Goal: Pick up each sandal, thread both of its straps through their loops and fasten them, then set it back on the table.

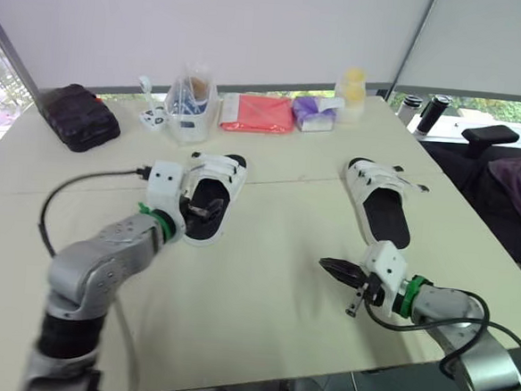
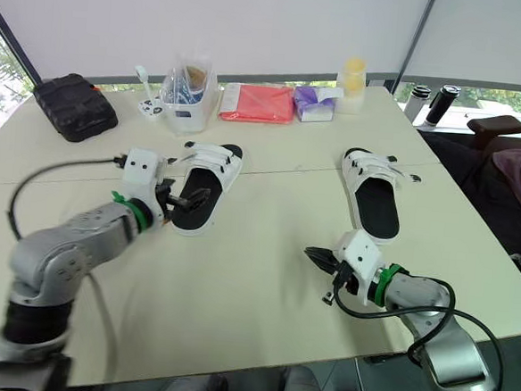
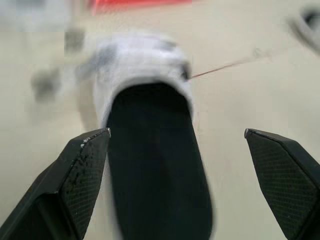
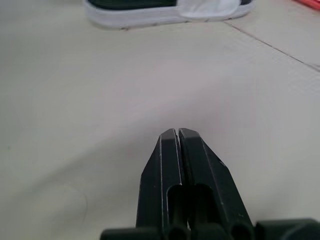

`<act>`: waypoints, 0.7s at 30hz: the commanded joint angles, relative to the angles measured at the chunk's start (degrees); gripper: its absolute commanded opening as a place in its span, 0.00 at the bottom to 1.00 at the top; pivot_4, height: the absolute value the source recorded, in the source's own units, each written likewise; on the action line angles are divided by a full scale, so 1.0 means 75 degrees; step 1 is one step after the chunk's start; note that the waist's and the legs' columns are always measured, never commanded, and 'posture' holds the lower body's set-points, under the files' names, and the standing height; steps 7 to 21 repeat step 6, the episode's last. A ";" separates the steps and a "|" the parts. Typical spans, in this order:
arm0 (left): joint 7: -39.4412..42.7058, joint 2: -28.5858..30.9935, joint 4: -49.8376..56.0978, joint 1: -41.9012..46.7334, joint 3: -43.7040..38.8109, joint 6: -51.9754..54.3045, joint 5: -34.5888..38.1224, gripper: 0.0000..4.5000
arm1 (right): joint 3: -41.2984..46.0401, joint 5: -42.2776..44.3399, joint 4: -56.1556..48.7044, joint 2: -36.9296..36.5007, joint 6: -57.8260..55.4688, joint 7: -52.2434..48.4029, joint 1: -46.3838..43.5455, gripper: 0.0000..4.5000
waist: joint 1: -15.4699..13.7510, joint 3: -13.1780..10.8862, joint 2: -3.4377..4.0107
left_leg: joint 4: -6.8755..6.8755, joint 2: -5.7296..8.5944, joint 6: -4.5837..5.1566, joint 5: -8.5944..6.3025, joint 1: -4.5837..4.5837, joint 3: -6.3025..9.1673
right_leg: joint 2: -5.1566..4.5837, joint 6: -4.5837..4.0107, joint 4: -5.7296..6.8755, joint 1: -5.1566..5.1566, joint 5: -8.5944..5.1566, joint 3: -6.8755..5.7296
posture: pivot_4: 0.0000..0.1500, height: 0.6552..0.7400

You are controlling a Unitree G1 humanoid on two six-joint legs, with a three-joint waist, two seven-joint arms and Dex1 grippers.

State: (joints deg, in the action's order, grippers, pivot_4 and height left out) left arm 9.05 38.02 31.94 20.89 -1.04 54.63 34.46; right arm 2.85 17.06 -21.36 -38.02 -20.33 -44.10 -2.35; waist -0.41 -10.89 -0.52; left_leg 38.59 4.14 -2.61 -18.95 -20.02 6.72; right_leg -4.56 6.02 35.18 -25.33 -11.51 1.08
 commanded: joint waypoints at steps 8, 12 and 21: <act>0.2221 0.0338 0.0442 -0.1594 -0.1419 -0.0629 0.1186 0.99 | 0.0525 0.0691 0.0351 0.0253 -0.0392 0.0082 -0.0008 0.00 | -0.0040 0.0005 0.0008 | 0.0032 -0.0013 0.0067 -0.0037 -0.0011 -0.0008 | -0.0001 0.0001 0.0001 0.0005 0.0000 0.0007 | 1.00 1.00; 0.2221 0.0338 0.0442 -0.1594 -0.1419 -0.0629 0.1186 0.99 | 0.0525 0.0691 0.0351 0.0253 -0.0392 0.0082 -0.0008 0.00 | -0.0040 0.0005 0.0008 | 0.0032 -0.0013 0.0067 -0.0037 -0.0011 -0.0008 | -0.0001 0.0001 0.0001 0.0005 0.0000 0.0007 | 1.00 1.00; 0.2221 0.0338 0.0442 -0.1594 -0.1419 -0.0629 0.1186 0.99 | 0.0525 0.0691 0.0351 0.0253 -0.0392 0.0082 -0.0008 0.00 | -0.0040 0.0005 0.0008 | 0.0032 -0.0013 0.0067 -0.0037 -0.0011 -0.0008 | -0.0001 0.0001 0.0001 0.0005 0.0000 0.0007 | 1.00 1.00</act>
